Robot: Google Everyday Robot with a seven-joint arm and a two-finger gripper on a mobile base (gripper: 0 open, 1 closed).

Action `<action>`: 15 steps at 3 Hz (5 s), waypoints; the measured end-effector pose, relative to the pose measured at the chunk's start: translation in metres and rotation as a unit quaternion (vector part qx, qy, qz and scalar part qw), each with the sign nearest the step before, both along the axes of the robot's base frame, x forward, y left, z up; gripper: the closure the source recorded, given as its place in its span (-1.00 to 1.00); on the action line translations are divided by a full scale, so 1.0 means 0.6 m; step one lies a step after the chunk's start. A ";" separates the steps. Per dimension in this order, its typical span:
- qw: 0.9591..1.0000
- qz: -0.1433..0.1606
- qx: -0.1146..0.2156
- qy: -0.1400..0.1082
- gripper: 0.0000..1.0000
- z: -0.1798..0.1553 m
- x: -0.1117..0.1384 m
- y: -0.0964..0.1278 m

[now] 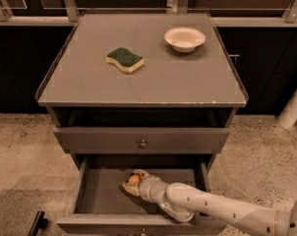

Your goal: Pick orange from middle drawer and place on counter

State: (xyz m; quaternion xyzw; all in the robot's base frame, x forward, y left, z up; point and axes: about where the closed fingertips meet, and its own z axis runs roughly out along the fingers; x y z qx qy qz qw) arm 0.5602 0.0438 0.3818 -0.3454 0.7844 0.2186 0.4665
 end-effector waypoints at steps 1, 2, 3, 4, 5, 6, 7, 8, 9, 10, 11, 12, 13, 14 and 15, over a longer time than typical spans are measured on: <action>1.000 0.006 0.011 0.000 1.00 0.004 0.000 0.001; 0.999 0.014 0.032 -0.013 1.00 0.052 0.016 -0.044; 0.997 0.042 0.067 0.011 1.00 0.104 -0.018 -0.083; 0.991 0.084 0.089 0.052 1.00 0.152 -0.067 -0.105; 0.983 0.134 0.112 0.055 1.00 0.220 -0.129 -0.114; 0.980 0.151 0.119 0.059 1.00 0.226 -0.144 -0.110; 0.976 0.171 0.129 0.048 1.00 0.243 -0.143 -0.106; 0.969 0.204 0.135 0.015 1.00 0.319 -0.169 -0.108; 0.971 0.216 0.096 -0.044 1.00 0.469 -0.213 -0.137; 0.972 0.209 0.049 -0.093 1.00 0.603 -0.241 -0.166; 0.972 0.191 0.006 -0.138 1.00 0.717 -0.265 -0.187; 0.972 0.191 0.006 -0.138 1.00 0.717 -0.265 -0.187; 0.967 0.202 -0.002 -0.155 1.00 0.752 -0.236 -0.193; 0.959 0.228 -0.014 -0.168 1.00 0.803 -0.186 -0.201; 0.954 0.245 -0.023 -0.171 1.00 0.844 -0.129 -0.207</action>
Offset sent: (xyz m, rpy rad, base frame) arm -0.0254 -0.0314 0.0823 0.2244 -0.0108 0.2519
